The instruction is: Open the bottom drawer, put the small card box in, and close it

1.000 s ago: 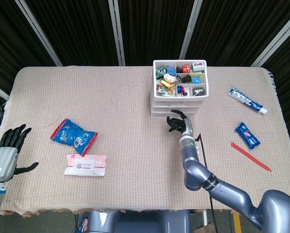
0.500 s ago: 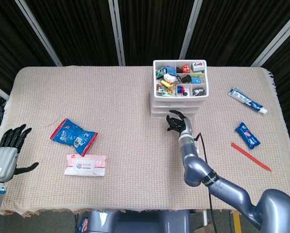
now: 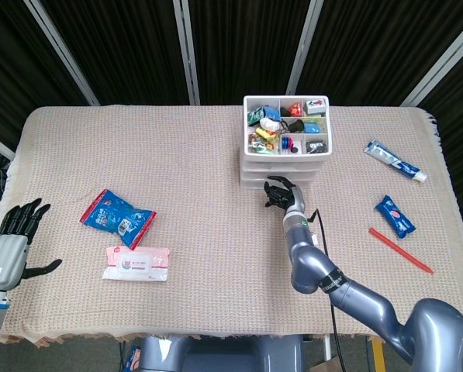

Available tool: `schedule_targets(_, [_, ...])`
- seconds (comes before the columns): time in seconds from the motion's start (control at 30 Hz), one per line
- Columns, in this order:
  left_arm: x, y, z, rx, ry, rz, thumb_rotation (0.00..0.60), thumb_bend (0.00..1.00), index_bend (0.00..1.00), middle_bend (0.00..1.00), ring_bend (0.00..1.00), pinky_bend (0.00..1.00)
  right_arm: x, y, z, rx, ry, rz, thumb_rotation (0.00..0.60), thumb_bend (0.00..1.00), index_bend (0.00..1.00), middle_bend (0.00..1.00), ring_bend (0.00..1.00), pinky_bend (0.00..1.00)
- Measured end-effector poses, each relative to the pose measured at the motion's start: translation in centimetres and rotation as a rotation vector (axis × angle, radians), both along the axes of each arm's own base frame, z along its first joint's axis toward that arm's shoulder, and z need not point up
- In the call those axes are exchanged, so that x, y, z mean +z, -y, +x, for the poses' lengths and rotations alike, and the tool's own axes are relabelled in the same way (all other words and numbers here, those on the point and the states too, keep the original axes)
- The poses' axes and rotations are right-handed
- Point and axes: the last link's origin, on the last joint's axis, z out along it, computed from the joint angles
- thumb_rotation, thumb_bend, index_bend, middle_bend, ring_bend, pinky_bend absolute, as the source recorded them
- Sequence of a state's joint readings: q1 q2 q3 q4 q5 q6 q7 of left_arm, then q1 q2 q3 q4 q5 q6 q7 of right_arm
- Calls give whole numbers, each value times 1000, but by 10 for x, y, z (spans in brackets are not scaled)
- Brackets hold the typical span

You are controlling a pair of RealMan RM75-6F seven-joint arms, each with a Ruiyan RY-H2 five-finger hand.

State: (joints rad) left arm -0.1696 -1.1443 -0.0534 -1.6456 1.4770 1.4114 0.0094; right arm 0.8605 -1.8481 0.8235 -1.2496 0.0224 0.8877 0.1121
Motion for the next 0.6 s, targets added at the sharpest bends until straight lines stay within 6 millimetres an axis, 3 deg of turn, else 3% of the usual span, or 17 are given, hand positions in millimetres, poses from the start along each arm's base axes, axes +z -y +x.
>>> schedule_targets(0.3, [1,0,0,2,8,-4,600,97,72,0,0,0,1,6,1,-8,-13,4,600,365,414,770,779,651])
schedule_targets(0.6, [-1,0,1,1,5,-10,600,97,72,0,0,0,-3,-4,0,-3,3,26,600,365,429,770,780,651])
